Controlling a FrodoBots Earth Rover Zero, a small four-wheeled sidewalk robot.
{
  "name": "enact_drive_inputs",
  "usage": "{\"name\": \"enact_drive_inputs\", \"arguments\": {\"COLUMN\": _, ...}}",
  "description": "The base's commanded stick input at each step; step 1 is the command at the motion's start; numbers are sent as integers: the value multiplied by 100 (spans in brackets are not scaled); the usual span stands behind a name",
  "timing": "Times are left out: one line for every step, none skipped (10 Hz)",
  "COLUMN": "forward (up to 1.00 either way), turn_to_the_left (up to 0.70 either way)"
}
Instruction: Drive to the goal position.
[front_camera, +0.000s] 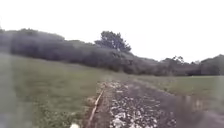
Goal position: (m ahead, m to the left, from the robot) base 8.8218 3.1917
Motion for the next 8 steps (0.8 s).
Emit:
{"name": "enact_drive_inputs", "arguments": {"forward": 100, "turn_to_the_left": 0}}
{"name": "enact_drive_inputs", "arguments": {"forward": 100, "turn_to_the_left": 0}}
{"name": "enact_drive_inputs", "arguments": {"forward": 100, "turn_to_the_left": 0}}
{"name": "enact_drive_inputs", "arguments": {"forward": 100, "turn_to_the_left": -19}}
{"name": "enact_drive_inputs", "arguments": {"forward": 100, "turn_to_the_left": -35}}
{"name": "enact_drive_inputs", "arguments": {"forward": 100, "turn_to_the_left": -40}}
{"name": "enact_drive_inputs", "arguments": {"forward": 100, "turn_to_the_left": -40}}
{"name": "enact_drive_inputs", "arguments": {"forward": 100, "turn_to_the_left": -40}}
